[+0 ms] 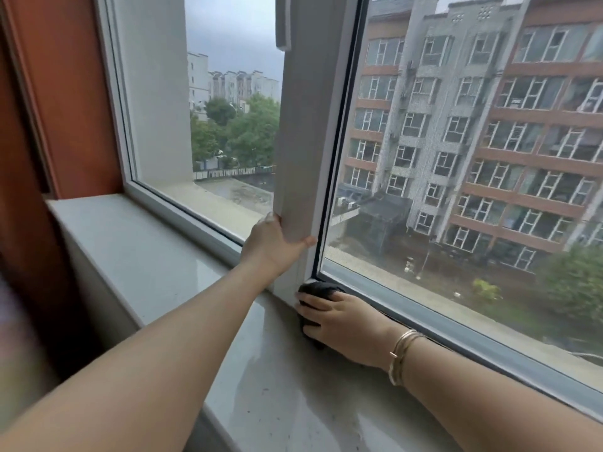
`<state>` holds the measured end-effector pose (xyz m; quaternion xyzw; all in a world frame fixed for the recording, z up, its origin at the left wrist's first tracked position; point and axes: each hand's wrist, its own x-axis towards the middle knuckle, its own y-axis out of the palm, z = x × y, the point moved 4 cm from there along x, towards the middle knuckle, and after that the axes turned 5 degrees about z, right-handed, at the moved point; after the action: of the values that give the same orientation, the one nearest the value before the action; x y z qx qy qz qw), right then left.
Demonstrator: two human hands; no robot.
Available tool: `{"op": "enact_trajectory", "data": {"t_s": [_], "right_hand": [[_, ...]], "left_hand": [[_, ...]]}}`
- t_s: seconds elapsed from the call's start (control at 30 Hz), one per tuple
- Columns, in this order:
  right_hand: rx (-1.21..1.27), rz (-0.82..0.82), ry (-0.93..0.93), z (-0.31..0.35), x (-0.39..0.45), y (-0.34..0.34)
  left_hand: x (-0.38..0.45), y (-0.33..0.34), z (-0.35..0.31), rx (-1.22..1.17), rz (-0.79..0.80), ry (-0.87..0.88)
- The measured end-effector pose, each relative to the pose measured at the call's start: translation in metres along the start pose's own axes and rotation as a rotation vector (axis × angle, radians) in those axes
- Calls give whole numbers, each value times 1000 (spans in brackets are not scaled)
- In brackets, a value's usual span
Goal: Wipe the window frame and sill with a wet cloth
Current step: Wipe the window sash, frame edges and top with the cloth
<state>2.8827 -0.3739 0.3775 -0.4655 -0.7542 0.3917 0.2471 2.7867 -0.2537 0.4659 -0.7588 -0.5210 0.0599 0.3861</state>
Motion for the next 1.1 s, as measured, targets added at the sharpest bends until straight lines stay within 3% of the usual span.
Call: {"op": "enact_trajectory", "data": {"t_s": [0.4, 0.57, 0.77, 0.87, 1.1], "right_hand": [[79, 46, -15, -6, 17, 0], [103, 79, -19, -10, 23, 5], [114, 10, -29, -12, 24, 6], [70, 0, -40, -8, 28, 9], [-117, -235, 90, -7, 55, -1]], "left_hand": [[-2, 2, -10, 174, 170, -91], [-9, -2, -10, 71, 223, -122], [-19, -21, -5, -227, 327, -96], [-26, -28, 2, -264, 349, -92], [-5, -49, 36, -279, 381, -53]]}}
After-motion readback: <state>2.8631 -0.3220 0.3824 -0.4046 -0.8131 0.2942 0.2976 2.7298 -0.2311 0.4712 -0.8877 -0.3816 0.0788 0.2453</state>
